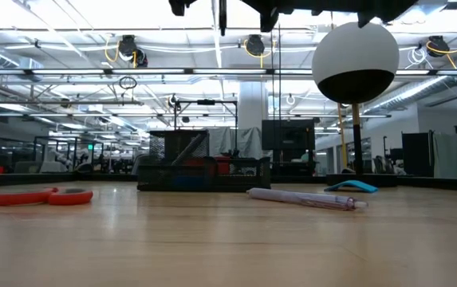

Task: Pick and place office supplies into organizer
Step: Put the black pen into the desk organizer

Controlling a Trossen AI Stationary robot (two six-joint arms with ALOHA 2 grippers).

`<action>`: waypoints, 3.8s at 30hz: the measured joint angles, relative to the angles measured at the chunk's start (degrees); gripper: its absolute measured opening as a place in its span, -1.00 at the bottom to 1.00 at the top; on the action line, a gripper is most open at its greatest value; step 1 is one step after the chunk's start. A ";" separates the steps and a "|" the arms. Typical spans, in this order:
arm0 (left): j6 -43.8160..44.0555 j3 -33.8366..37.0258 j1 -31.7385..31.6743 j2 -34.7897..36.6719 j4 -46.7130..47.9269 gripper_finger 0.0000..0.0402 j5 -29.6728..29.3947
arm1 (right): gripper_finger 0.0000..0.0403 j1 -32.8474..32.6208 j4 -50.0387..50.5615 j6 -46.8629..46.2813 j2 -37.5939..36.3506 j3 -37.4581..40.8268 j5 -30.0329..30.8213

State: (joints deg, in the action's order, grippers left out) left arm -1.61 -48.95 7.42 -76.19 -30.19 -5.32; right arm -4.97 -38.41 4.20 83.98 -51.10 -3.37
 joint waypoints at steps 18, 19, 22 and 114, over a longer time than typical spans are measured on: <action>-1.98 0.00 -0.04 -0.56 0.04 -0.80 0.05 | -0.93 0.09 -1.23 1.04 0.40 -0.01 0.75; -2.33 0.00 -0.04 -0.56 0.06 -0.80 0.14 | -0.93 0.09 -1.23 1.05 0.40 -0.01 0.69; -2.03 0.02 -0.07 -0.56 0.06 -0.80 0.31 | -0.88 0.09 -1.25 1.06 0.40 -0.01 0.69; 29.05 0.02 1.61 -0.36 -0.03 -0.80 7.76 | -0.62 -19.56 -23.78 142.21 15.41 -0.21 41.64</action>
State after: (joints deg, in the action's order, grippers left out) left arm 27.44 -48.93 9.04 -76.55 -30.22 2.44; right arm -24.53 -62.19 146.41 99.39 -51.31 38.27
